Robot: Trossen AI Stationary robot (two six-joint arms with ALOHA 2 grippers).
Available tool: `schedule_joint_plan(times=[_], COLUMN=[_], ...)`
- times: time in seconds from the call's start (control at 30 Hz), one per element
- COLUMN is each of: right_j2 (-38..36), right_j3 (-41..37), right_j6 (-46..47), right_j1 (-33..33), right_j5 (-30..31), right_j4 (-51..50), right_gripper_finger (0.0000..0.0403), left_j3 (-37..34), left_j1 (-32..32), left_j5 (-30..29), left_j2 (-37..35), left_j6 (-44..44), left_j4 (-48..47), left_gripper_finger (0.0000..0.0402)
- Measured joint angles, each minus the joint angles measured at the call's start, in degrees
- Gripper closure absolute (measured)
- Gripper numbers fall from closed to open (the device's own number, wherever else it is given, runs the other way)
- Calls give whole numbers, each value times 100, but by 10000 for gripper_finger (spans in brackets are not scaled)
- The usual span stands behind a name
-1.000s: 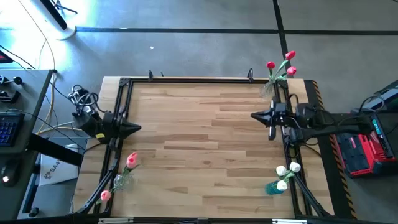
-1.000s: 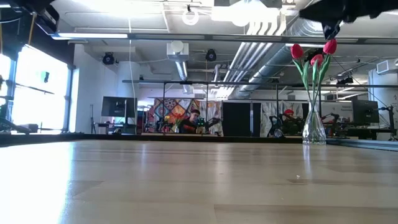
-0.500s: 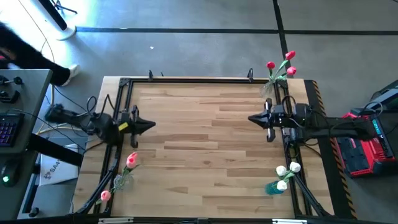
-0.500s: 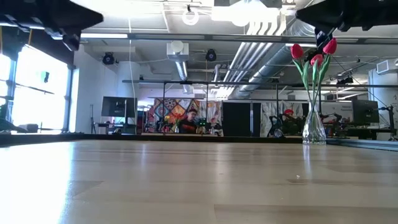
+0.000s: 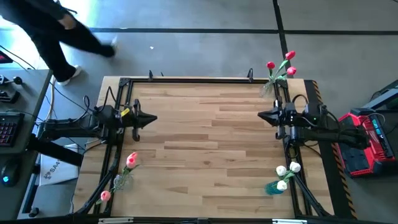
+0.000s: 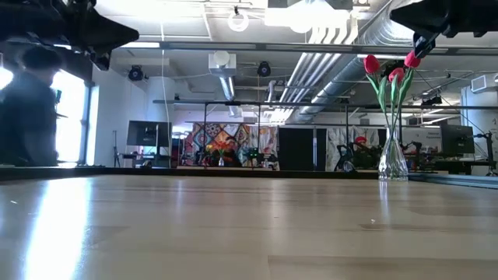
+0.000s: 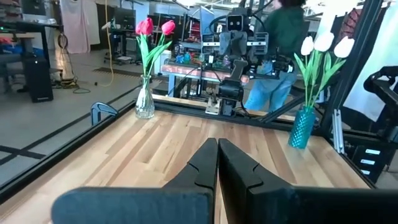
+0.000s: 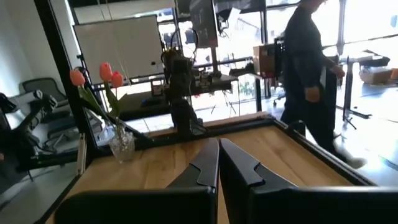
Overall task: Sort flowers into vase by color
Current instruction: Return to Home Position
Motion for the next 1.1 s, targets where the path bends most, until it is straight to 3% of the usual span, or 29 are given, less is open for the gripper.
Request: schedule_joint_plan(times=[0.23, 0.47, 0.77, 0.97, 1.1], right_j2=[-13, -15, -15, -8, -23], right_j3=[0, 0, -4, -955, -1416], right_j6=[-5, -43, 48, 287, 610], right_j1=[0, 0, 0, 0, 0], right_j5=[20, 135, 264, 307, 347], right_j4=[-42, 8, 212, 2044, 2432], right_gripper_finger=[403, 403, 403, 403, 403], left_j3=[-286, -961, -970, -970, -970], left_j1=[-4, -9, -11, -11, -11], left_j5=[-22, -37, -161, -166, -166], left_j2=[-96, -471, -948, -1241, -1441], left_j6=[126, -143, 206, 240, 184], left_j4=[116, 1032, 554, 290, 91], left_gripper_finger=[401, 401, 401, 401, 401])
